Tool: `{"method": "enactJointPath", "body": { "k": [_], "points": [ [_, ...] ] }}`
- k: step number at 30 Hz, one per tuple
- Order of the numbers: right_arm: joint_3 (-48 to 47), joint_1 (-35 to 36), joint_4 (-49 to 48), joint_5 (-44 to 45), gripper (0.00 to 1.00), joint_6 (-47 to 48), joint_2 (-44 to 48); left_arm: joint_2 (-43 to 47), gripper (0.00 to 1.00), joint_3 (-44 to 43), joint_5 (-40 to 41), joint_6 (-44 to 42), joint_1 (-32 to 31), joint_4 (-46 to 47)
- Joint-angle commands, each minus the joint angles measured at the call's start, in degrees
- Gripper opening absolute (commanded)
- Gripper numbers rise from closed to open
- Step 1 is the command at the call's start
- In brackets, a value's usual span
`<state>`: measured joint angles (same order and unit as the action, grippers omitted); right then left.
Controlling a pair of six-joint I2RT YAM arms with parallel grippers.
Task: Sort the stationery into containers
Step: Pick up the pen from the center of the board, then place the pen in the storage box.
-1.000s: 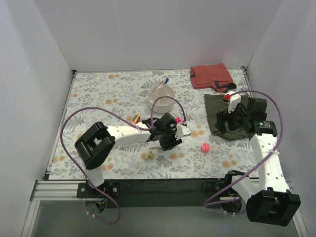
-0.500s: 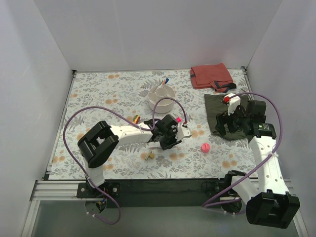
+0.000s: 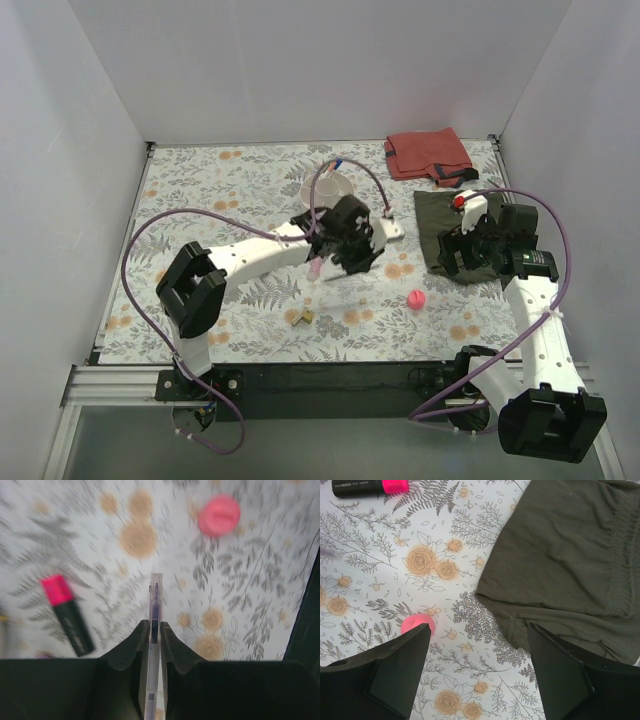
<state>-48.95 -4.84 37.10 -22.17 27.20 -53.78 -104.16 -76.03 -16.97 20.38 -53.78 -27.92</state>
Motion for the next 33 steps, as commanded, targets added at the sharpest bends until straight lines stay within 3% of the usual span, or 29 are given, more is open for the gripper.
{"method": "enactJointPath", "body": {
  "k": [1, 3, 10, 13, 14, 17, 21, 33],
  "points": [
    [-1.0, 0.1, -1.8, 1.1, 0.87, -0.5, -1.0, 4.8, 0.0, -18.4, -5.4, 4.5, 7.4, -1.6],
    [-1.1, 0.1, -1.9, 0.9, 0.87, -0.7, -1.6, 4.7, 0.0, -23.5, -6.9, 6.1, 10.1, 0.1],
    [-2.6, 0.0, -2.5, 1.6, 0.87, -2.1, -3.3, 3.0, 0.0, -28.2, -4.6, 16.1, 22.3, 13.1],
    [-3.3, 0.0, -2.6, 2.3, 0.87, -2.3, -3.8, 4.8, 0.0, -20.9, -3.7, 24.8, 27.5, 27.9],
    [-3.4, 0.0, -2.6, 2.6, 0.87, -2.5, -3.9, 5.8, 0.0, -14.0, -3.2, 26.1, 28.4, 39.7],
    [-3.4, 0.0, -2.5, 3.0, 0.87, -2.9, -3.9, 7.2, 0.0, -5.3, 2.1, 25.8, 29.0, 54.2],
    [-3.4, -0.1, -2.5, 3.9, 0.87, -3.0, -4.1, 5.4, 0.0, -3.3, 5.9, 28.3, 29.0, 58.0],
    [-6.0, -0.7, -1.5, 5.7, 0.88, -3.2, -5.8, -1.4, 0.0, -1.0, 7.0, 31.8, 29.7, 65.4]
  ]
}}
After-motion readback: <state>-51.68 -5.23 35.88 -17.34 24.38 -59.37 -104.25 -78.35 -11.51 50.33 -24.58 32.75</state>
